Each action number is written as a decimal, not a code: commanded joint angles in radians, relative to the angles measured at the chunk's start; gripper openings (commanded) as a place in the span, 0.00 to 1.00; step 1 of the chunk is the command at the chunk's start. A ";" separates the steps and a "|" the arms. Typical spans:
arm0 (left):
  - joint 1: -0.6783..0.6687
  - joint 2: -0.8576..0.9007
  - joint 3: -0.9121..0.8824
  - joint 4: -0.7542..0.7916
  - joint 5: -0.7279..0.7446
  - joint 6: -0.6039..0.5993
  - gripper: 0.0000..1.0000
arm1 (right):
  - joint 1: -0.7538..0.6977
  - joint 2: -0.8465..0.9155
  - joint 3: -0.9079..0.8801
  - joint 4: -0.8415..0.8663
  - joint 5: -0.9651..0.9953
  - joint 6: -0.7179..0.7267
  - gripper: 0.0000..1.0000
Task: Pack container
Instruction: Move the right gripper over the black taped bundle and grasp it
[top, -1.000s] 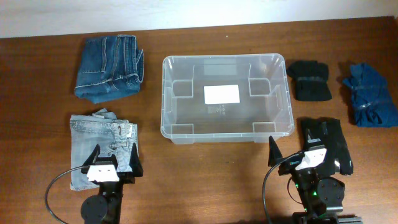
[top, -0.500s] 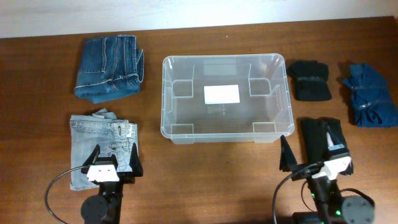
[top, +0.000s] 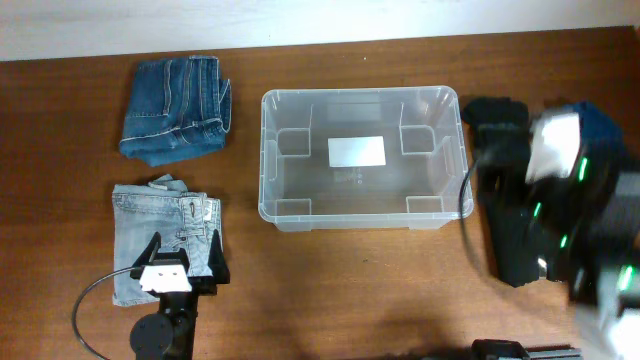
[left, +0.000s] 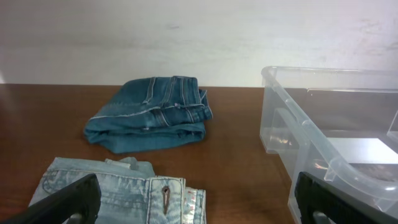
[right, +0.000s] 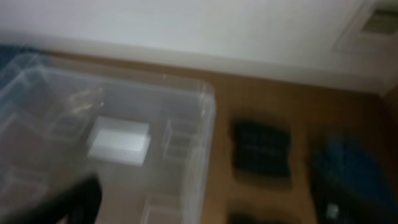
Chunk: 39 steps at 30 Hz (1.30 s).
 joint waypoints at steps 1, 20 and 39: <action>-0.003 -0.006 -0.004 -0.005 0.000 0.019 0.99 | -0.116 0.264 0.368 -0.177 -0.033 -0.020 0.99; -0.003 -0.006 -0.004 -0.004 0.000 0.019 0.99 | -0.348 1.083 0.968 -0.529 -0.224 -0.201 0.99; -0.003 -0.006 -0.004 -0.005 0.000 0.019 0.99 | -0.352 1.435 0.968 -0.443 -0.135 -0.326 0.99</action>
